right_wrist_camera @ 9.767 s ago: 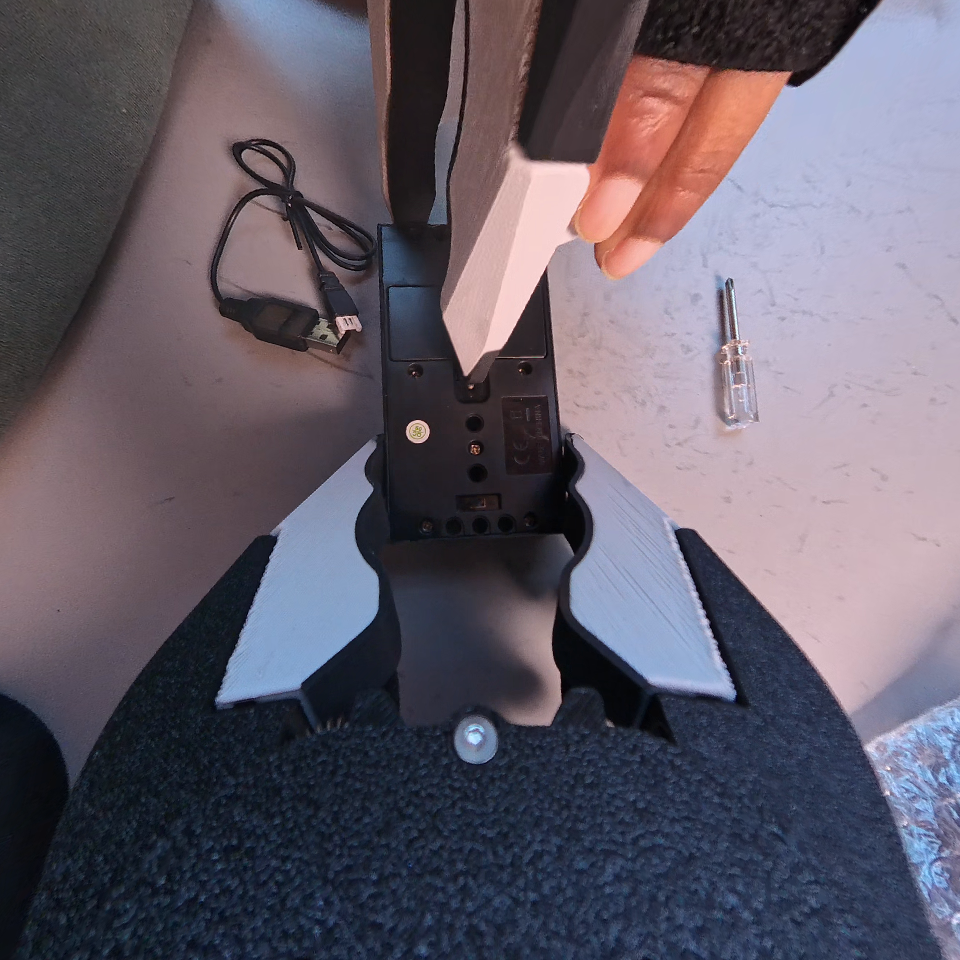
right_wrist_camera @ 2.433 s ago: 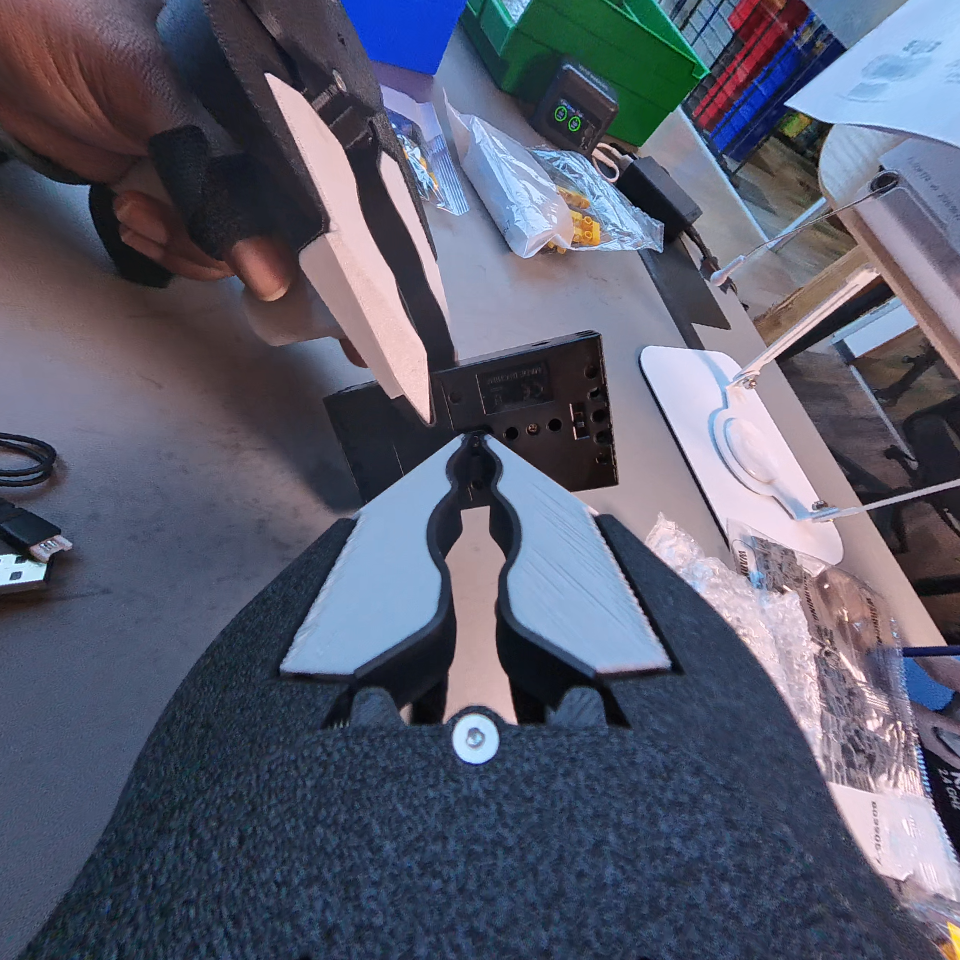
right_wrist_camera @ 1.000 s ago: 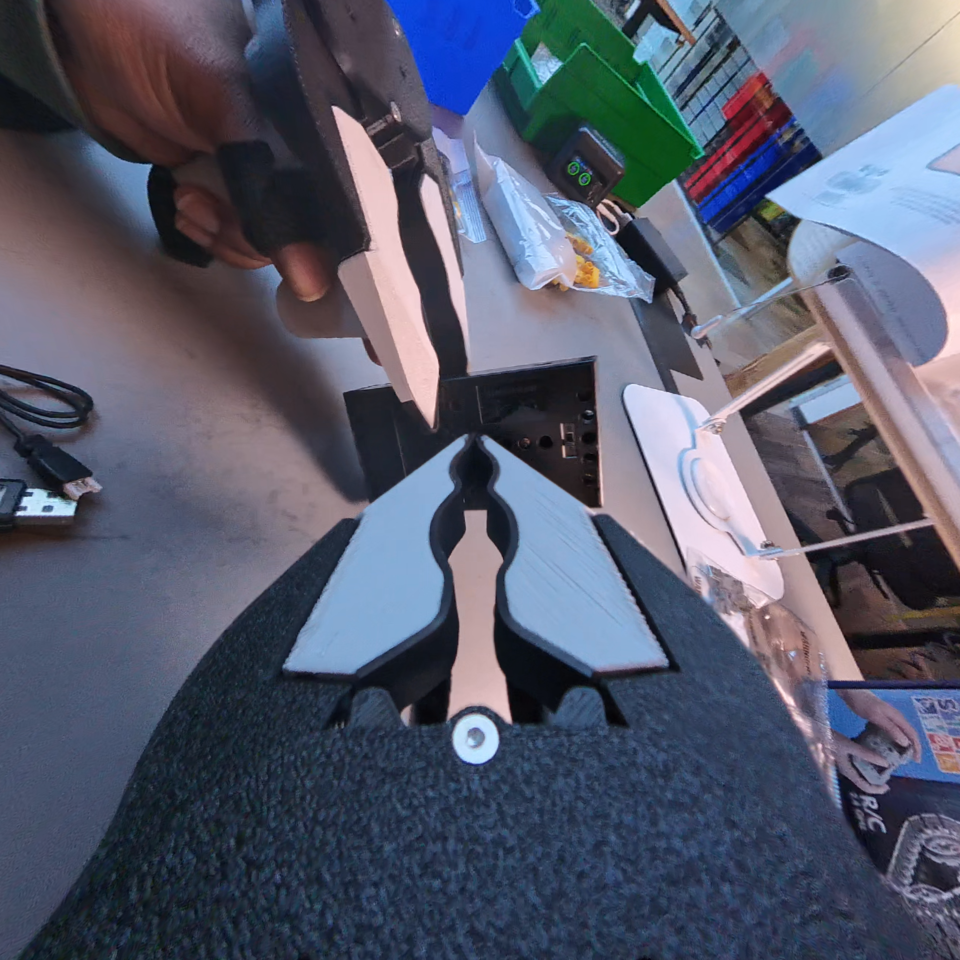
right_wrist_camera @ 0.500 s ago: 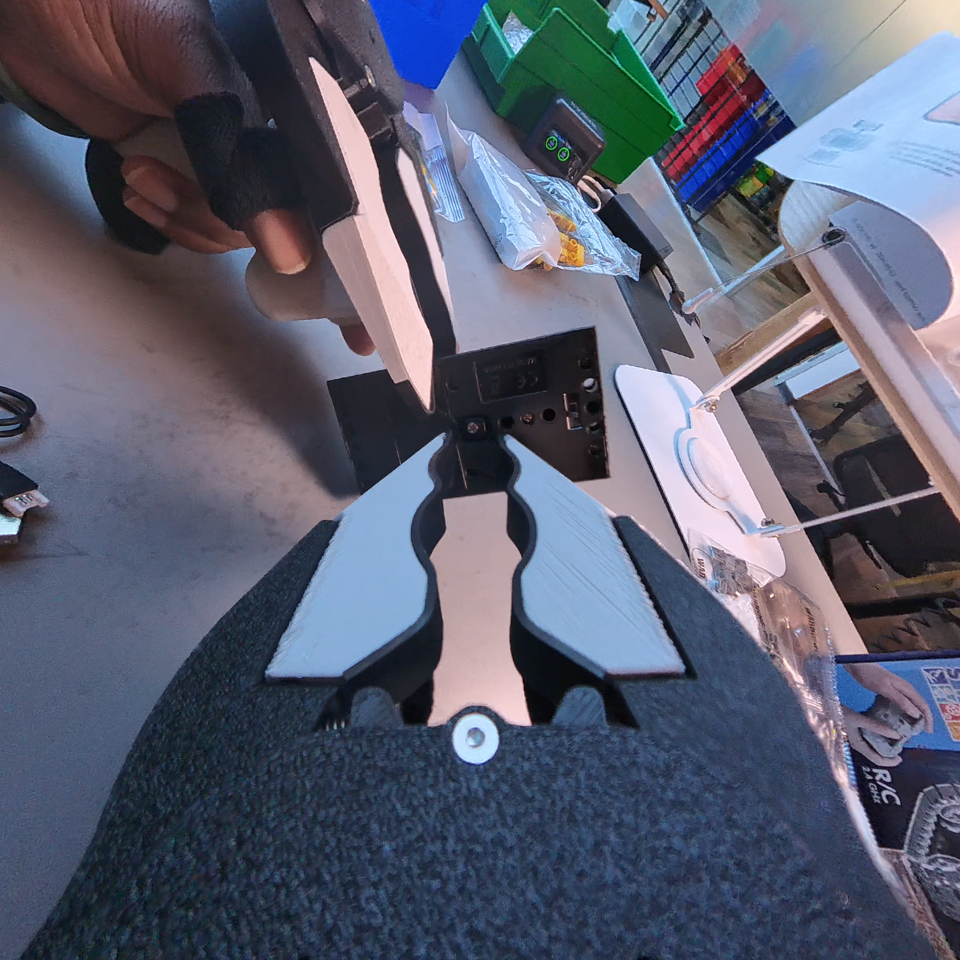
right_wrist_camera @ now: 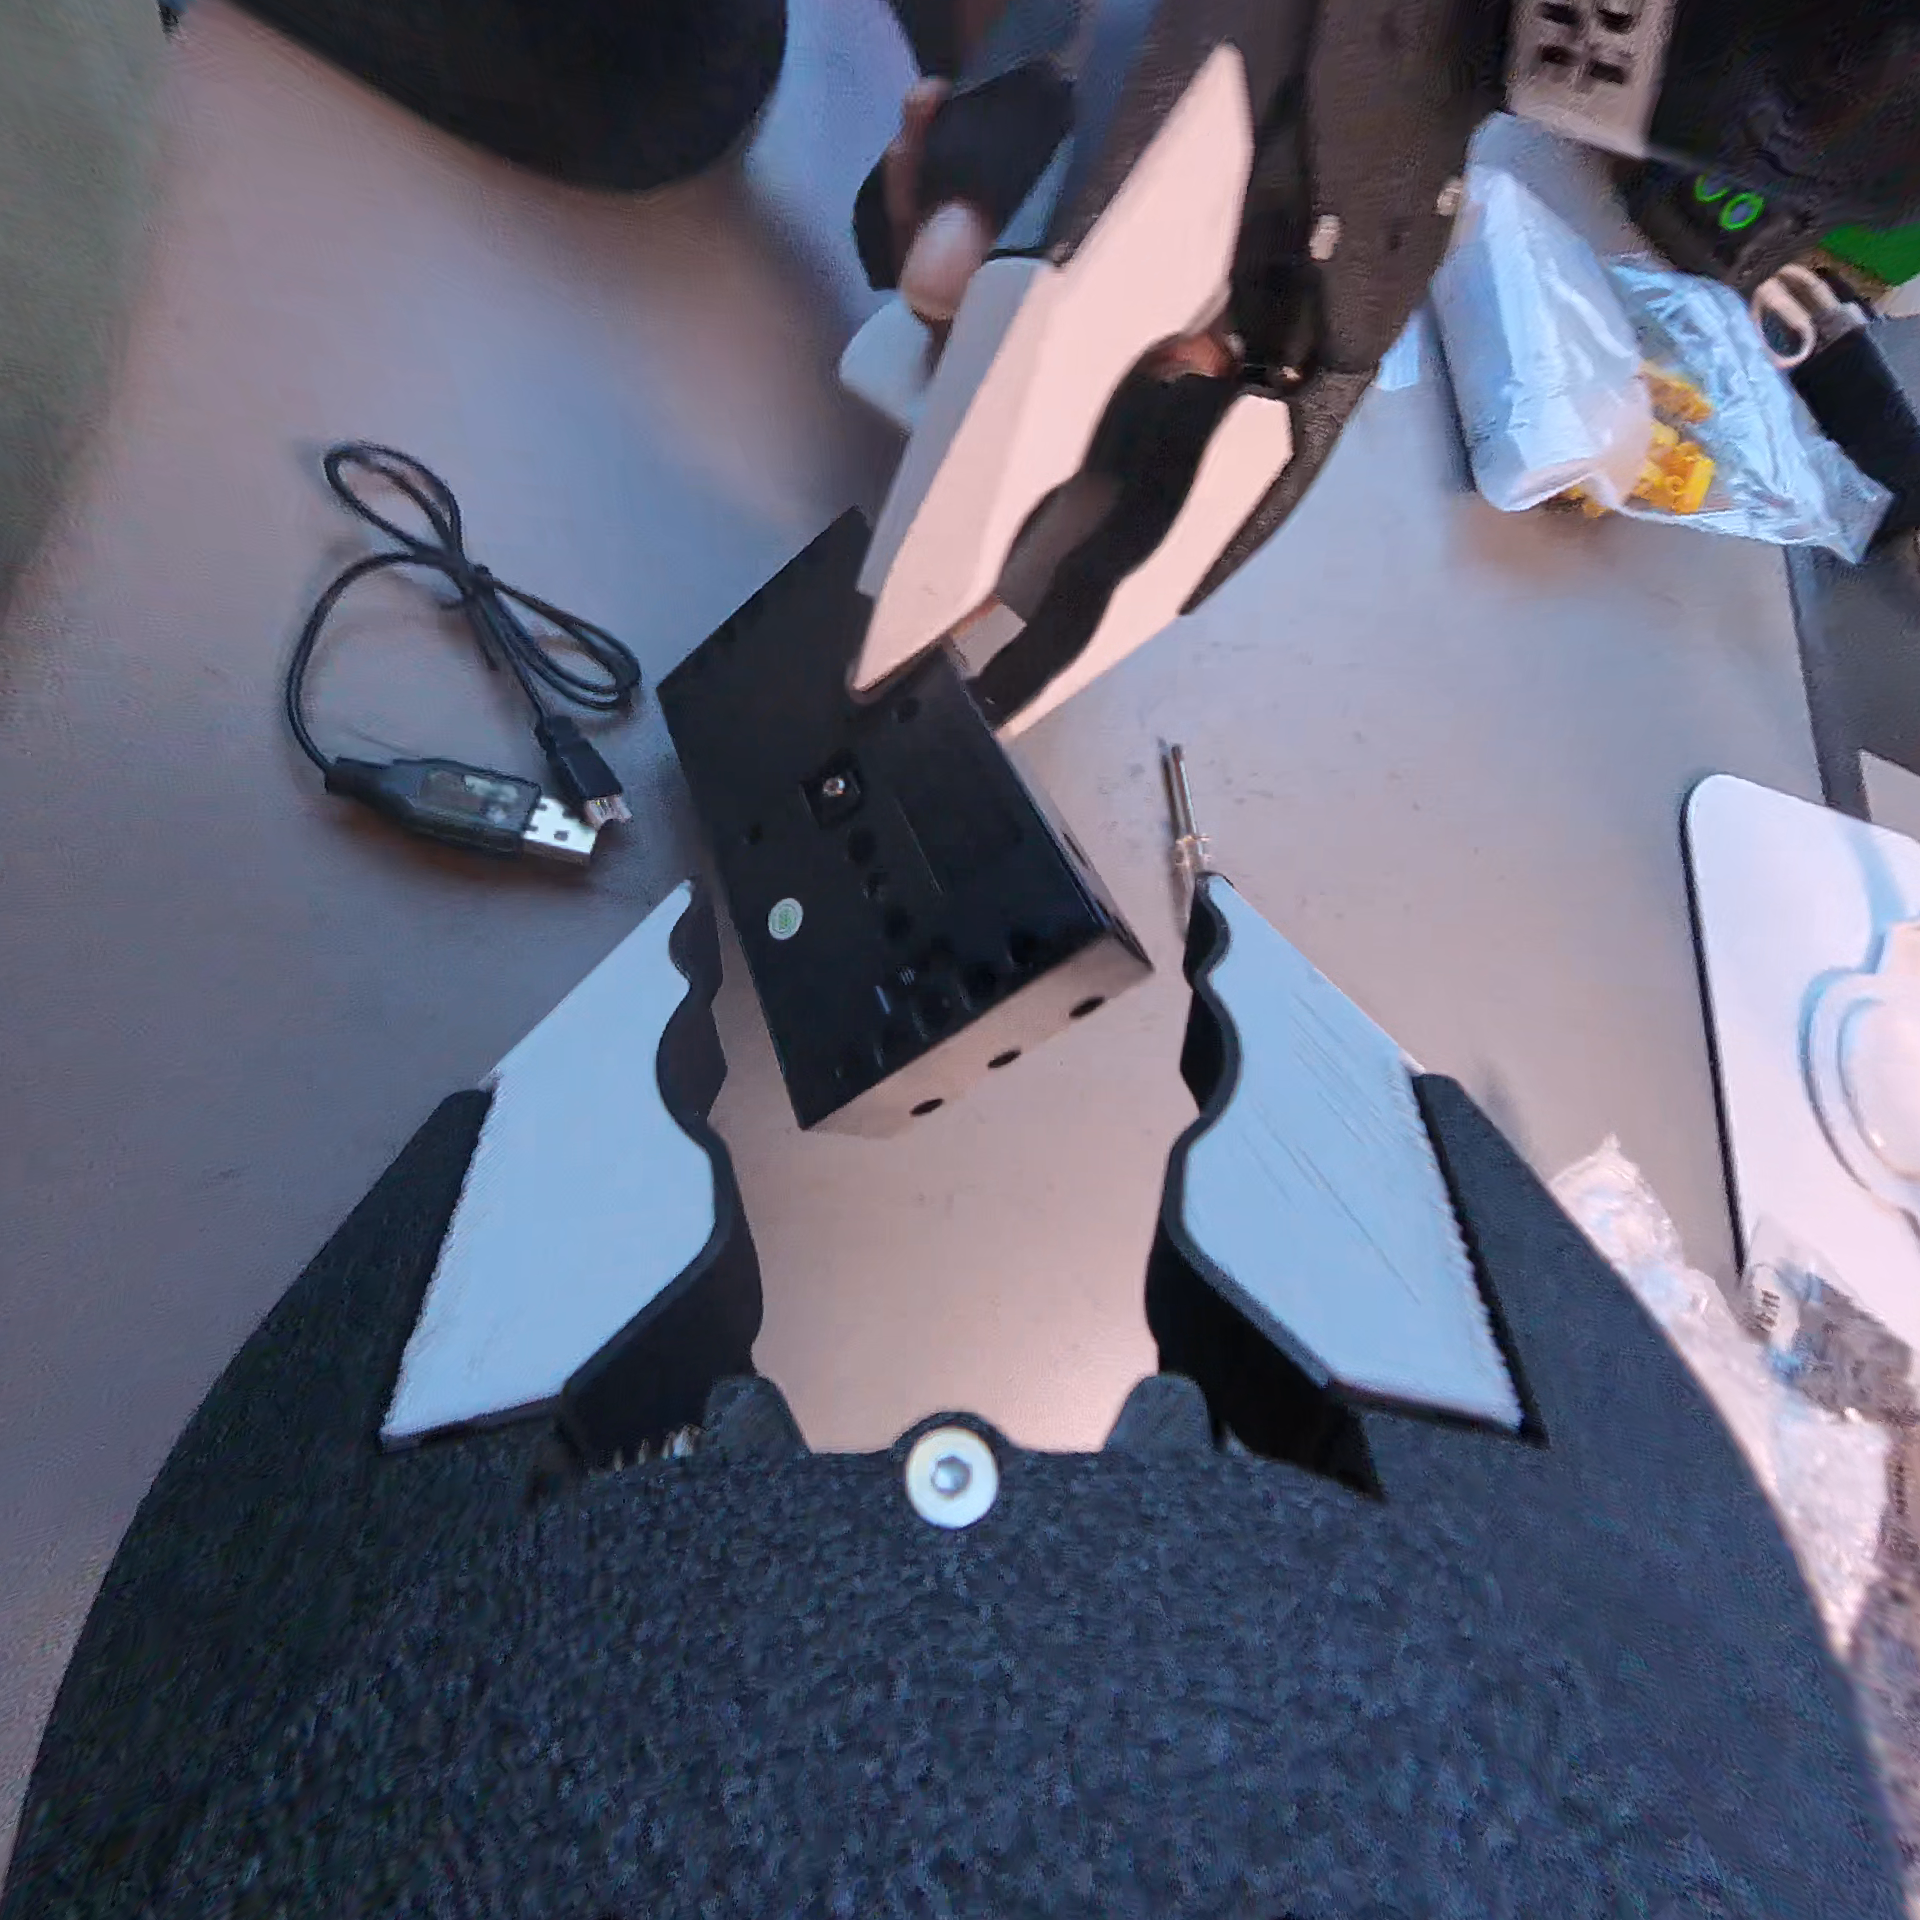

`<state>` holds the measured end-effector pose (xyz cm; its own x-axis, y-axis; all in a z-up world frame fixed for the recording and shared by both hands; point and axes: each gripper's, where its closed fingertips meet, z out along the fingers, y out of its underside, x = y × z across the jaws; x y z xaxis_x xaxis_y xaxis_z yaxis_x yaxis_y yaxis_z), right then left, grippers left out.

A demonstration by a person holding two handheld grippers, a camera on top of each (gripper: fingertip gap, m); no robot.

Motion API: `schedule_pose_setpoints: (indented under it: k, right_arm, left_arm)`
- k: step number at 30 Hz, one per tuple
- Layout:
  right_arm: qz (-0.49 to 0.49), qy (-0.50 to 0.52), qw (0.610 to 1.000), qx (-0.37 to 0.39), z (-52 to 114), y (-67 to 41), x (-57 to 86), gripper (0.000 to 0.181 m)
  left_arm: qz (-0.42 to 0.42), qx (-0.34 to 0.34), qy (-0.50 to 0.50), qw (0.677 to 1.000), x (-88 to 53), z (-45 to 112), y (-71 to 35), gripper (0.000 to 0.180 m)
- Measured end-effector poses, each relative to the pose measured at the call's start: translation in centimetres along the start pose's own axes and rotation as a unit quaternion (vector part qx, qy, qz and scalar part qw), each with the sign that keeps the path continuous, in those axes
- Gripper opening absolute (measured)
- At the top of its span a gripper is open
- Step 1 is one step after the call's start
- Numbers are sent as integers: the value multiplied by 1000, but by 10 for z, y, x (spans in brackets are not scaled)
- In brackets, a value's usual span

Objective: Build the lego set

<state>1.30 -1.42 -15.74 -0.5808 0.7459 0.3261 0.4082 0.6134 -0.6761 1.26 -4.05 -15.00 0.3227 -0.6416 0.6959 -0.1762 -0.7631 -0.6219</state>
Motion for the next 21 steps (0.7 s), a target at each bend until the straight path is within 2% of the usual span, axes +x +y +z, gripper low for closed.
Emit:
schedule_pose_setpoints:
  k: [2, 4, 6, 9, 14, 16, 18, 21]
  right_arm:
    - [-40, 8, 998, -42, 10, 8, -5, 86]
    - [-53, 10, 995, -87, 14, 26, -4, 74]
    - [2, -18, 997, -69, 15, 28, -7, 73]
    - [70, -51, 995, -55, 17, 35, -9, 72]
    - [142, -116, 980, -72, 18, 40, -12, 72]
    - [155, -130, 976, -82, 17, 39, -11, 73]
    - [159, -129, 975, -84, 19, 38, -9, 73]
    - [171, -109, 976, -79, 20, 39, -5, 78]
  left_arm:
    - [-7, -3, 6, 1000, -4, 1, -2, 26]
    - [-5, 3, -8, 1000, -11, 1, -5, 27]
    - [12, 17, -50, 999, -20, -4, -8, 31]
    - [79, 42, -130, 988, -25, -19, -17, 48]
    - [191, -5, -210, 959, -18, -13, 3, 76]
    - [208, -34, -232, 950, -25, -4, 12, 75]
    - [227, -59, -255, 938, -32, -1, 16, 65]
    - [233, -64, -252, 937, -33, -1, 18, 59]
